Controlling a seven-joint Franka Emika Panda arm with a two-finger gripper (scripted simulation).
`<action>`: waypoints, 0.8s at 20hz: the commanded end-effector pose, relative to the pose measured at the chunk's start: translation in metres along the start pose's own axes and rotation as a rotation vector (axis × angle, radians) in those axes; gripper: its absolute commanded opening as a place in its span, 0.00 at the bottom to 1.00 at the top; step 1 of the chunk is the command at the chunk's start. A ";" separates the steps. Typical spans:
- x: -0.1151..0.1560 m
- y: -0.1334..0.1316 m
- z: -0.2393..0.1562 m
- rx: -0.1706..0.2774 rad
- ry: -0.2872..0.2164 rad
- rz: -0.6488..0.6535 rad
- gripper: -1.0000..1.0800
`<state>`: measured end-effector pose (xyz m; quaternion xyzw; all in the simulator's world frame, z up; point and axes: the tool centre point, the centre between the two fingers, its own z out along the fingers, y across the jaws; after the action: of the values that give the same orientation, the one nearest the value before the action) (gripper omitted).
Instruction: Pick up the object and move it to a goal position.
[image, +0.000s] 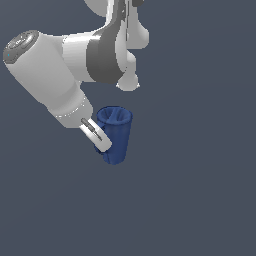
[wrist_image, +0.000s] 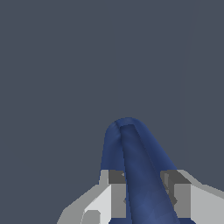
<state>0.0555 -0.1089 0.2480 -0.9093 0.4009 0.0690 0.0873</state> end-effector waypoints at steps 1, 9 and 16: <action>0.015 -0.002 -0.035 0.055 0.070 0.006 0.00; 0.047 0.009 -0.158 0.245 0.312 0.026 0.00; 0.050 0.040 -0.266 0.413 0.524 0.045 0.00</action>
<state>0.0799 -0.2186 0.4690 -0.8598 0.4343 -0.2185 0.1560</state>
